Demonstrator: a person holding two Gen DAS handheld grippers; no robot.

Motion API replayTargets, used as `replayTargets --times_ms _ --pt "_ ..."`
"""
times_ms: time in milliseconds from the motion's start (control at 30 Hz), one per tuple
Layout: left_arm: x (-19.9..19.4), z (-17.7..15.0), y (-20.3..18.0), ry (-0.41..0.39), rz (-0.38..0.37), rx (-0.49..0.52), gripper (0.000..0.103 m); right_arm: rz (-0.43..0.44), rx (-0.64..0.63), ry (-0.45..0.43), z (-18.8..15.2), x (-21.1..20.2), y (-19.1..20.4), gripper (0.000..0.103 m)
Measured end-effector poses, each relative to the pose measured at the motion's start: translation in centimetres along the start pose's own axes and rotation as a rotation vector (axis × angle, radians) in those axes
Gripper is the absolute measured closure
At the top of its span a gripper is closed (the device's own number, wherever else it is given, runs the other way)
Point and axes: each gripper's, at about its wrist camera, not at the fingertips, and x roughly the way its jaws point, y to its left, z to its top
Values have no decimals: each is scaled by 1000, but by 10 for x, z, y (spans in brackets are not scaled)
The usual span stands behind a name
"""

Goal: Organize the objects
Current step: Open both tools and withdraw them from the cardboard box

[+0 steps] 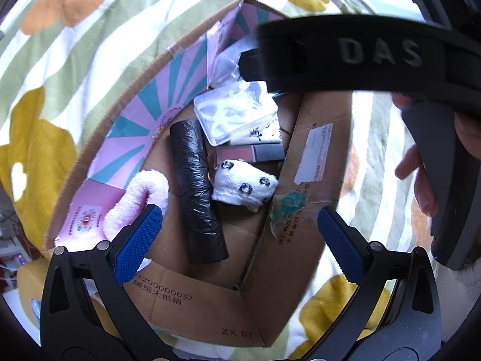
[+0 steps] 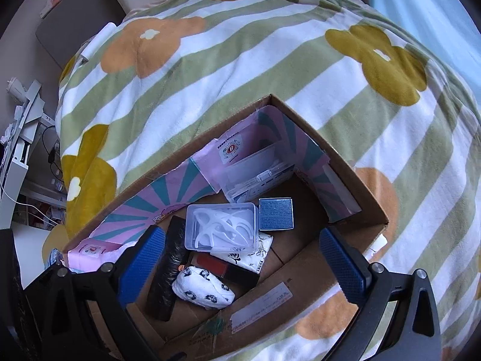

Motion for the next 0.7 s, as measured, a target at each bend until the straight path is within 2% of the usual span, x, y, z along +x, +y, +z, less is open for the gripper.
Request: replayTargets --times_ms 367,533,700 --pt "-76 7 5 -82 10 106 0 -76 66 -93 -27 -97 0 0" --pt "-106 8 -15 -120 -14 174 0 -139 184 -128 -62 -149 -14 0" --pt "-128 1 -43 -146 -42 242 0 -261 321 -148 -110 -192 -34 0"
